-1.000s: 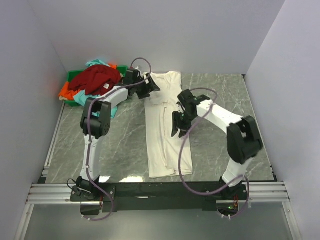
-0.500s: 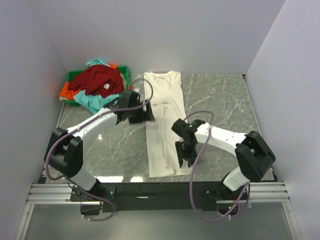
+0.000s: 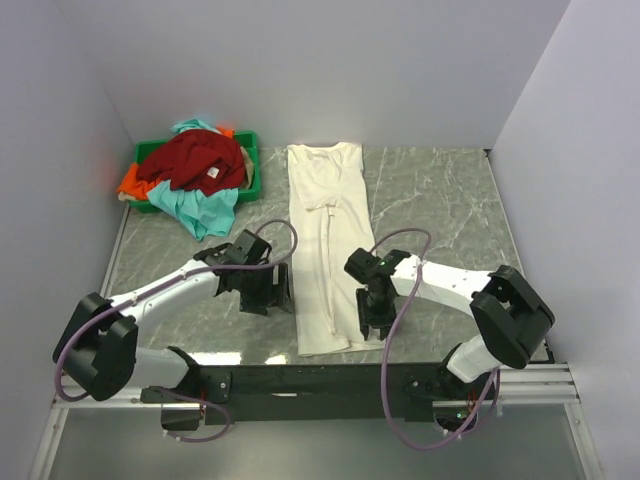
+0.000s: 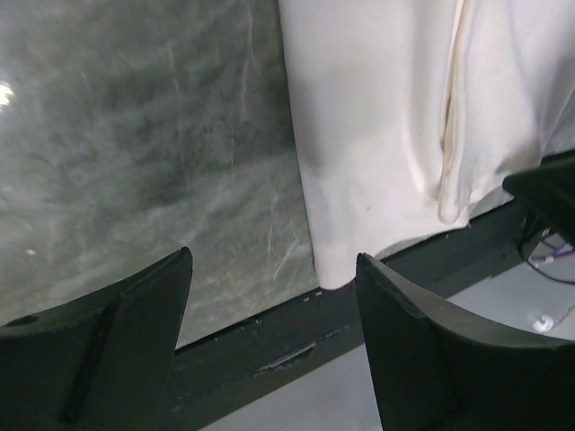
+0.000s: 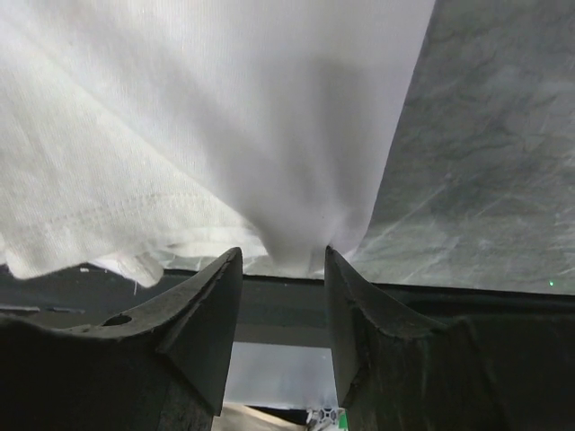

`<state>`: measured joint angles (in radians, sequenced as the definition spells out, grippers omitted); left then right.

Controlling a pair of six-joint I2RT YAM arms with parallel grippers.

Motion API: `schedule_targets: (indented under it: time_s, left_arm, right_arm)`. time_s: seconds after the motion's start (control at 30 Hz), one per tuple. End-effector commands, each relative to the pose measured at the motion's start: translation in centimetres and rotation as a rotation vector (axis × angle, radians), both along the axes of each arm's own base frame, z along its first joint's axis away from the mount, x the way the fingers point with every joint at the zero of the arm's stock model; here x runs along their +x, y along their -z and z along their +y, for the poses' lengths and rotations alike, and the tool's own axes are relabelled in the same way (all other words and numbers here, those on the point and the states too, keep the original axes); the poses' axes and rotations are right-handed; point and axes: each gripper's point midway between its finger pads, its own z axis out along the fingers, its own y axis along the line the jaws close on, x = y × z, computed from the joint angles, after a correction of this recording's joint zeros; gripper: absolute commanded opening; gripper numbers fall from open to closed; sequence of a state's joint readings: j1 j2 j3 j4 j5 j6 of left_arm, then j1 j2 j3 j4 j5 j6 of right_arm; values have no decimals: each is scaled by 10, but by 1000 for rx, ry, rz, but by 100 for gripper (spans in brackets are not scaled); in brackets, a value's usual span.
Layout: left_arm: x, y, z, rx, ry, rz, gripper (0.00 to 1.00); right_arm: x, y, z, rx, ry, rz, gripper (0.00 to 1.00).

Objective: Fold and stack the t-shirts
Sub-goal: Fold the tshirt

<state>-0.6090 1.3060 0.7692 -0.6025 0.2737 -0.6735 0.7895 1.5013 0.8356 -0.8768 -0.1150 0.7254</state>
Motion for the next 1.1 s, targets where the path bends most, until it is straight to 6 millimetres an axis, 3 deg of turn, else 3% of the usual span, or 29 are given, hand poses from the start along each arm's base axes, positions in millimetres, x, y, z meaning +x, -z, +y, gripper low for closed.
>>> schedule_targets:
  time_s: [0.0,0.1,0.23,0.6,0.87,1.07]
  left_arm:
    - [-11,1,-13,-56,36,42,79]
    - [-17,8,-17,-50,58,74,79]
    - [-25,16,-27,-53,95,110,78]
    - [-56,36,-50,11,228,203,65]
    - [-69,47,-52,24,258,255,58]
    - [-76,56,-48,65,255,293,48]
  right_arm:
    - [9,8,-2,-34,22,-38,48]
    - [9,13,-6,-53,20,-34,45]
    - [8,10,-11,-71,29,-42,33]
    - [-6,4,-16,-39,13,-24,25]
    - [-15,0,-16,8,7,-16,26]
    - [-14,-10,-11,39,32,-31,45]
